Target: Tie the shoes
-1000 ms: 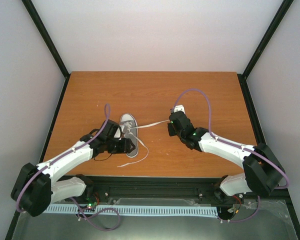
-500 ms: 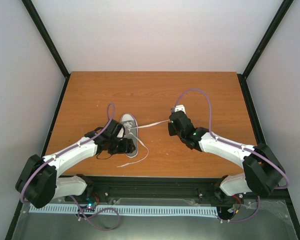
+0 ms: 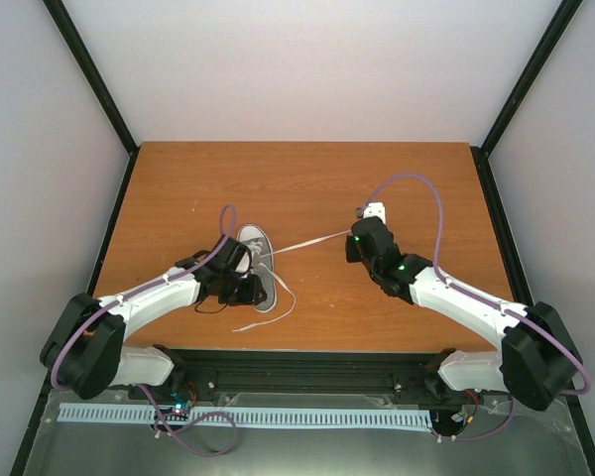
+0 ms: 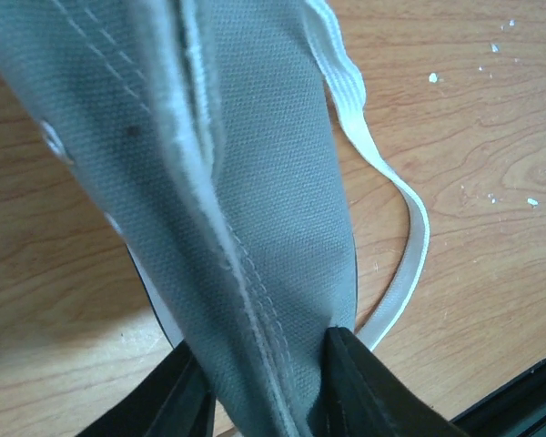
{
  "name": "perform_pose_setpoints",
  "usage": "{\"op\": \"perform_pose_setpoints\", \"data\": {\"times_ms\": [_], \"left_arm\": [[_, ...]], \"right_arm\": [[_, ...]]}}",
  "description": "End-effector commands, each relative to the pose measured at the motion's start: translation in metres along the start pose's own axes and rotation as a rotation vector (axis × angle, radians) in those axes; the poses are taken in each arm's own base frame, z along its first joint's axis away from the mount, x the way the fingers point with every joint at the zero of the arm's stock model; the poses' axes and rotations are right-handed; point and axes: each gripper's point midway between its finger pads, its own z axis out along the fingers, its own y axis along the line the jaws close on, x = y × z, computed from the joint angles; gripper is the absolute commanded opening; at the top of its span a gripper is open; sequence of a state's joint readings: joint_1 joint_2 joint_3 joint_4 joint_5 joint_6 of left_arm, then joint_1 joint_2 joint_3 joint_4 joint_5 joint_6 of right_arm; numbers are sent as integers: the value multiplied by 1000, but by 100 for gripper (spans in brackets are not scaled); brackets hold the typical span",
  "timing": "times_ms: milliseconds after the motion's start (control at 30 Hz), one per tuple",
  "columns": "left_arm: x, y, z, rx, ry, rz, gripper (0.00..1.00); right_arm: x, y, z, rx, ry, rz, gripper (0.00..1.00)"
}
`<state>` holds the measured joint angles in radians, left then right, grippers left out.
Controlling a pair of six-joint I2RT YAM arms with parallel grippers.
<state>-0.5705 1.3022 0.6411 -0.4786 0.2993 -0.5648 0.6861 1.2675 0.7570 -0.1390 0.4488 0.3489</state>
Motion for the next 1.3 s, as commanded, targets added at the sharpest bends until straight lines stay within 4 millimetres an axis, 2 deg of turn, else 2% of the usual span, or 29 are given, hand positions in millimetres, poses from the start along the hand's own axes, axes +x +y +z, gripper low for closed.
{"op": "perform_pose_setpoints", "data": {"times_ms": [0, 167, 333, 500, 567, 633, 700, 800, 967, 1033, 1167, 1267], "left_arm": [[-1, -15, 3, 50, 28, 89, 32], [-1, -31, 1, 125, 26, 151, 28], [8, -50, 9, 142, 62, 237, 27], [14, -83, 21, 183, 80, 308, 27], [9, -97, 20, 216, 57, 314, 27], [3, -105, 17, 235, 30, 314, 36], [-8, -105, 10, 203, -22, 318, 45], [-28, -99, -5, 128, -121, 329, 68], [-72, -88, -33, 114, -263, 275, 90], [-92, -83, -47, 115, -336, 267, 94], [-125, -75, -78, 91, -560, 275, 96], [-139, -70, -109, 84, -783, 306, 99]], "right_arm": [[-14, -22, -10, 50, -53, 61, 3], [-21, -32, -18, 68, -76, 73, 3], [-30, -35, -26, 68, -97, 84, 3], [-40, -31, -37, 30, -114, 85, 3], [-44, -27, -40, 7, -113, 80, 3], [-51, -22, -44, -25, -116, 72, 3], [-59, -16, -48, -58, -124, 61, 3], [-76, -8, -55, -96, -156, 51, 3], [-112, 25, -63, -240, -198, 4, 3], [-120, 45, -59, -313, -182, -19, 3], [-128, 84, -52, -469, -130, -36, 3], [-127, 107, -45, -519, -105, -34, 3]]}}
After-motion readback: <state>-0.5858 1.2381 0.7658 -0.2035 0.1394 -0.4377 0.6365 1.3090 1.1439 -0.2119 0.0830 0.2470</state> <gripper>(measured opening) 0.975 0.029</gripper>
